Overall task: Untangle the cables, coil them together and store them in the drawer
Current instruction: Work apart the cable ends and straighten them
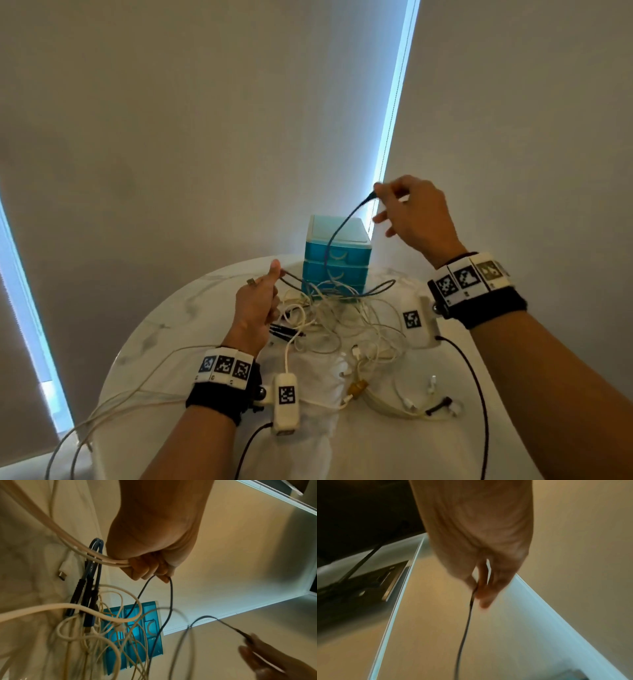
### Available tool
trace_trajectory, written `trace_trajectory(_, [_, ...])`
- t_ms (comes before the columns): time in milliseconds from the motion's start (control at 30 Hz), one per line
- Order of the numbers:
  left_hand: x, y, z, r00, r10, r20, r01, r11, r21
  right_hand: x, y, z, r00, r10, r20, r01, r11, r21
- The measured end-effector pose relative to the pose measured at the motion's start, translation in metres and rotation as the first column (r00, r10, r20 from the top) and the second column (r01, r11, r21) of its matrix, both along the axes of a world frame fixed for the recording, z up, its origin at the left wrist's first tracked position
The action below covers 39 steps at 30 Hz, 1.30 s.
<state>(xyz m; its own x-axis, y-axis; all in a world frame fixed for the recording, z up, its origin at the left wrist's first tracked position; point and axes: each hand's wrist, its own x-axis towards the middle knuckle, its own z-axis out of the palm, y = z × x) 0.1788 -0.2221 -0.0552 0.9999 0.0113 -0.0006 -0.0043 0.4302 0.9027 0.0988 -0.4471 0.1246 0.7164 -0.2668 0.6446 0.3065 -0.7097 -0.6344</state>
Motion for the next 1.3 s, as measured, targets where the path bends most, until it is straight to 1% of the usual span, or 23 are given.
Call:
trace_trajectory(33, [0.001,-0.001,0.000,1.000,-0.010,-0.023,0.011,0.999,0.043,-0.004,-0.004,0.006,0.989,-0.035,0.143,0.019,0.994,0.112])
trace_trajectory(67, [0.001,-0.001,0.000,0.999,-0.012,-0.036,0.015,0.997,0.072,-0.009,-0.007,0.012,0.970,-0.042,0.241,-0.009,0.978,0.206])
trace_trajectory(100, [0.002,-0.001,0.000,0.999,-0.004,-0.035,0.008,0.996,0.088,-0.013,-0.007,0.016,0.962,-0.001,0.274,-0.069,0.966,0.248])
trace_trajectory(167, [0.001,-0.001,0.003,1.000,0.009,-0.004,-0.009,0.995,0.097,-0.017,-0.004,0.012,0.963,0.146,0.227,-0.197,0.956,0.219])
trace_trajectory(200, [-0.002,-0.002,0.006,1.000,0.000,0.029,-0.003,0.995,0.097,-0.018,-0.002,0.006,0.960,0.182,0.212,-0.228,0.948,0.221])
trace_trajectory(233, [-0.006,-0.002,0.010,0.997,-0.016,0.071,0.009,0.995,0.101,-0.018,0.000,-0.001,0.957,0.197,0.215,-0.249,0.935,0.252])
trace_trajectory(300, [-0.013,-0.004,0.017,0.989,-0.050,0.142,0.033,0.992,0.124,-0.019,0.002,-0.019,0.941,0.258,0.218,-0.325,0.868,0.375])
trace_trajectory(367, [-0.019,-0.005,0.024,0.977,-0.093,0.193,0.066,0.988,0.139,-0.017,0.005,-0.046,0.914,0.371,0.163,-0.399,0.754,0.522])
trace_trajectory(400, [-0.022,-0.005,0.029,0.971,-0.119,0.209,0.091,0.986,0.142,-0.017,0.006,-0.063,0.893,0.432,0.129,-0.413,0.668,0.619])
trace_trajectory(467, [-0.025,-0.004,0.036,0.964,-0.176,0.199,0.158,0.982,0.103,-0.014,0.010,-0.098,0.827,0.553,0.103,-0.397,0.442,0.805])
trace_trajectory(500, [-0.026,-0.003,0.039,0.960,-0.214,0.178,0.209,0.977,0.046,-0.011,0.013,-0.114,0.792,0.602,0.102,-0.376,0.349,0.859])
trace_trajectory(533, [-0.026,-0.003,0.041,0.951,-0.264,0.159,0.270,0.963,-0.019,-0.008,0.017,-0.128,0.765,0.637,0.091,-0.352,0.296,0.888])
trace_trajectory(567, [-0.025,-0.002,0.041,0.937,-0.318,0.144,0.330,0.941,-0.072,-0.004,0.021,-0.140,0.743,0.665,0.070,-0.331,0.276,0.902])
trace_trajectory(667, [-0.024,-0.005,0.039,0.900,-0.426,0.096,0.434,0.897,-0.088,0.004,0.036,-0.157,0.658,0.753,0.013,-0.322,0.265,0.909])
trace_trajectory(733, [-0.023,-0.008,0.037,0.892,-0.447,0.070,0.451,0.891,-0.054,0.004,0.047,-0.158,0.632,0.774,-0.031,-0.347,0.319,0.882])
trace_trajectory(767, [-0.023,-0.009,0.036,0.891,-0.450,0.067,0.453,0.891,-0.040,0.002,0.050,-0.158,0.649,0.759,-0.058,-0.357,0.371,0.857])
trace_trajectory(833, [-0.024,-0.011,0.036,0.892,-0.444,0.083,0.446,0.895,-0.006,-0.003,0.053,-0.160,0.714,0.691,-0.107,-0.373,0.506,0.778])
trace_trajectory(900, [-0.027,-0.012,0.036,0.900,-0.426,0.093,0.426,0.904,0.022,-0.009,0.052,-0.165,0.750,0.649,-0.130,-0.391,0.592,0.705])
trace_trajectory(1000, [-0.030,-0.016,0.032,0.907,-0.406,0.117,0.403,0.914,0.046,-0.017,0.053,-0.172,0.771,0.631,-0.081,-0.428,0.609,0.668])
trace_trajectory(1133, [-0.029,-0.021,0.026,0.905,-0.387,0.174,0.365,0.919,0.145,-0.019,0.058,-0.177,0.881,0.473,0.019,-0.368,0.658,0.656])
trace_trajectory(1167, [-0.030,-0.022,0.026,0.899,-0.393,0.192,0.363,0.916,0.172,-0.019,0.059,-0.178,0.893,0.448,0.035,-0.355,0.656,0.666])
trace_trajectory(1233, [-0.033,-0.022,0.028,0.893,-0.393,0.221,0.351,0.913,0.206,-0.019,0.062,-0.181,0.896,0.440,0.061,-0.350,0.615,0.706])
trace_trajectory(1300, [-0.039,-0.024,0.033,0.886,-0.401,0.231,0.362,0.912,0.193,-0.019,0.064,-0.182,0.897,0.436,0.073,-0.340,0.577,0.743])
